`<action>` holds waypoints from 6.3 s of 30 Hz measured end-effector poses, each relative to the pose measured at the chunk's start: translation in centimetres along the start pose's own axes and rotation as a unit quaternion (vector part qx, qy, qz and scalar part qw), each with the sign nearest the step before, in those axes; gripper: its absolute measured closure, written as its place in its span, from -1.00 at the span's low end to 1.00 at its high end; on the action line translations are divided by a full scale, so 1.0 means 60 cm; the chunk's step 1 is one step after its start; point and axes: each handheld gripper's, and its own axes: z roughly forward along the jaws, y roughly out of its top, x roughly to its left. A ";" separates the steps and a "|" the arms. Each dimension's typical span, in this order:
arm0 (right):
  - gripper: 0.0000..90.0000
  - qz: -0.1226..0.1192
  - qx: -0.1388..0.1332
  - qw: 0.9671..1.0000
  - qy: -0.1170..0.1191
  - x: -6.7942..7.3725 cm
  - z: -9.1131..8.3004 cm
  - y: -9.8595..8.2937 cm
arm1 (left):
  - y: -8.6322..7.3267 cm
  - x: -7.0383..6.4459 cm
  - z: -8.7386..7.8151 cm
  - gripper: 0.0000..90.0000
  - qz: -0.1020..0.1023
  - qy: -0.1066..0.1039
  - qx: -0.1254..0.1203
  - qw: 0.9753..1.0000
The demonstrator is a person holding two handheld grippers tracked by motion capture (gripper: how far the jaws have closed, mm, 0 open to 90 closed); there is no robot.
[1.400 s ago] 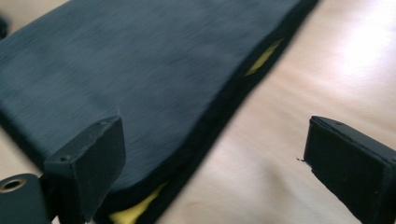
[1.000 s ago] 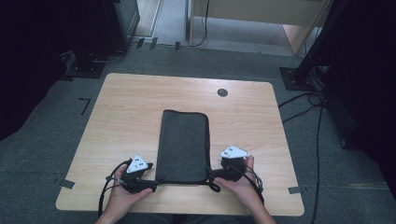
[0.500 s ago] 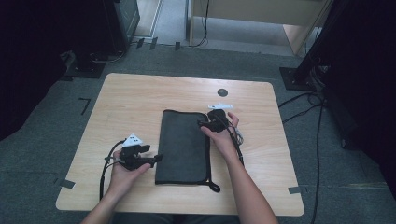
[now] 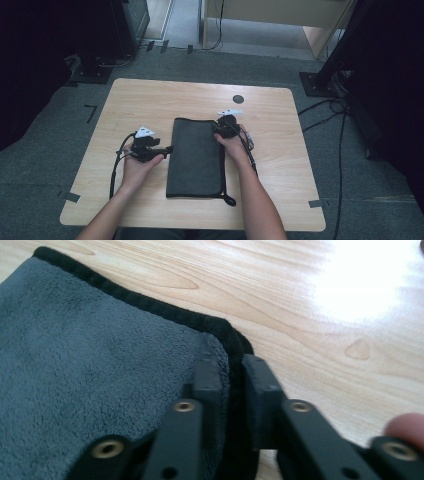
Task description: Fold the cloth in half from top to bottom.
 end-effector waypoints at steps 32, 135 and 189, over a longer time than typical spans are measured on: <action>0.86 -0.024 -0.121 0.991 0.044 0.003 -0.124 0.009 | 0.126 0.011 0.004 0.94 0.054 -0.066 -0.077 0.993; 0.93 -0.096 -0.068 0.973 0.198 0.039 -0.240 -0.154 | -0.155 -0.100 -0.089 -0.09 0.086 -0.072 0.032 0.993; -0.67 -0.003 -0.020 1.000 -0.010 0.218 -0.189 -0.163 | -0.155 -0.103 -0.089 -0.41 0.091 -0.025 0.030 0.995</action>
